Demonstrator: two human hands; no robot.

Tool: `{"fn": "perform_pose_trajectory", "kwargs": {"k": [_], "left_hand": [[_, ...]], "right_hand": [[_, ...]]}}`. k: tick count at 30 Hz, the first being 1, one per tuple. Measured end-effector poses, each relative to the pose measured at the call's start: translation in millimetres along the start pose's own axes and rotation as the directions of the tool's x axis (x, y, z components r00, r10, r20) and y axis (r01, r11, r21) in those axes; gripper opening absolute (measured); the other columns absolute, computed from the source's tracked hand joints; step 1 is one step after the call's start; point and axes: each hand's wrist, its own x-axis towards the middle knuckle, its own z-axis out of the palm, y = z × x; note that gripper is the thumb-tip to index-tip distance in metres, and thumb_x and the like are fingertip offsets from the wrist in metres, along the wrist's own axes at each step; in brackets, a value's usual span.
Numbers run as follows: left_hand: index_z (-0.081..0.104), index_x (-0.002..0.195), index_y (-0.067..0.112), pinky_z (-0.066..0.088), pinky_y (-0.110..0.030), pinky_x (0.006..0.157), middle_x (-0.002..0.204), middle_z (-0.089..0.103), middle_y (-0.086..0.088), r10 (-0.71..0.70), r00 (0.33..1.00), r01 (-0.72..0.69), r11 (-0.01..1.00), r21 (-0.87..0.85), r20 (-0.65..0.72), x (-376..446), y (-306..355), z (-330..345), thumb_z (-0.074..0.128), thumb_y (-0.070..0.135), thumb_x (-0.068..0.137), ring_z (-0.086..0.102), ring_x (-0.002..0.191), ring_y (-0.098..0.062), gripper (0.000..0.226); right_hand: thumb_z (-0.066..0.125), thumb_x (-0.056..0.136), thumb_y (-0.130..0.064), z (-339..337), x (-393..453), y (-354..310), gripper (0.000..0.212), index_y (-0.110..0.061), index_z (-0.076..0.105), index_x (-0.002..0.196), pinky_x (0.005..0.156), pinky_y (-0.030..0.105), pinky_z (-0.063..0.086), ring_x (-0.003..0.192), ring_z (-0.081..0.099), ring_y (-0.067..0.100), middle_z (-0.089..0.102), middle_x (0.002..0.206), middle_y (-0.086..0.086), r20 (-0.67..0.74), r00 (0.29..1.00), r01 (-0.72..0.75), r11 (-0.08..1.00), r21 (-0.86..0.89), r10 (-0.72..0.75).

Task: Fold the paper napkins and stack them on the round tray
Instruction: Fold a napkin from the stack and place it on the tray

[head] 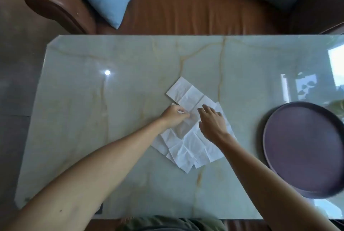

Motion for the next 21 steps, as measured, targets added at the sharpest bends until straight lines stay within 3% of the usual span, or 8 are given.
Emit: {"fn": "perform_pose_trajectory", "kwargs": {"k": [4,7,10,12,15,19,21], "left_hand": [[0.067,0.125,0.013,0.049,-0.028,0.082,0.129,0.068,-0.007,-0.045,0.999,0.045,0.999,-0.007,0.008,8,-2,6,0.07,0.035,0.089,0.066,0.117,-0.023,0.043],[0.065,0.119,0.019,0.053,-0.034,0.092,0.125,0.067,-0.005,-0.067,0.997,0.068,0.996,-0.049,0.024,15,-6,6,0.071,0.034,0.089,0.067,0.112,-0.023,0.034],[0.061,0.112,0.024,0.052,-0.03,0.088,0.117,0.066,-0.004,-0.045,0.999,0.045,0.997,-0.063,0.003,16,-9,7,0.071,0.027,0.091,0.067,0.109,-0.023,0.024],[0.057,0.132,0.017,0.049,-0.028,0.09,0.125,0.061,-0.005,0.025,0.999,-0.022,0.998,0.061,-0.039,14,-10,6,0.072,0.025,0.09,0.062,0.116,-0.022,0.045],[0.036,0.153,0.022,0.043,-0.039,0.108,0.148,0.041,-0.003,0.235,0.966,-0.188,0.924,0.334,-0.106,12,-12,5,0.076,0.033,0.085,0.047,0.131,-0.024,0.08],[0.038,0.155,0.026,0.029,-0.045,0.118,0.168,0.02,-0.003,0.384,0.918,-0.273,0.787,0.553,-0.094,8,2,-2,0.072,0.032,0.088,0.024,0.151,-0.029,0.075],[0.051,0.147,0.024,0.028,-0.045,0.119,0.165,0.033,-0.002,0.453,0.889,-0.34,0.745,0.575,-0.061,6,9,-5,0.068,0.034,0.092,0.026,0.153,-0.024,0.058]], "right_hand": [[0.062,0.087,-0.009,13,4,6,0.039,-0.012,0.055,0.125,0.101,0.044,0.041,0.123,0.057,0.026,0.056,0.13,0.005,0.002,0.999,0.044,0.991,-0.128,-0.044],[0.061,0.076,0.005,22,7,11,0.038,-0.01,0.065,0.111,0.098,0.047,0.043,0.107,0.065,0.033,0.065,0.117,0.009,-0.056,0.998,0.03,0.99,-0.141,-0.038],[0.061,0.072,0.008,22,11,14,0.027,-0.009,0.069,0.092,0.094,0.047,0.046,0.089,0.067,0.034,0.07,0.1,0.01,-0.126,0.991,0.025,0.994,-0.109,-0.038],[0.06,0.075,0.003,16,15,14,0.02,-0.009,0.068,0.088,0.095,0.045,0.045,0.087,0.066,0.034,0.07,0.093,0.009,-0.167,0.985,0.034,0.999,-0.032,-0.039],[0.06,0.078,-0.006,-2,15,14,0.009,-0.01,0.066,0.085,0.095,0.043,0.045,0.087,0.064,0.033,0.069,0.089,0.006,-0.216,0.974,0.083,0.995,0.056,-0.069],[0.059,0.082,-0.013,-37,6,12,0.007,-0.012,0.064,0.086,0.1,0.042,0.043,0.087,0.064,0.031,0.07,0.09,0.004,-0.277,0.948,0.189,0.977,0.099,-0.156],[0.056,0.083,-0.015,-55,1,11,0.01,-0.013,0.065,0.088,0.103,0.043,0.043,0.087,0.065,0.028,0.071,0.091,0.002,-0.319,0.927,0.238,0.967,0.087,-0.199]]}}
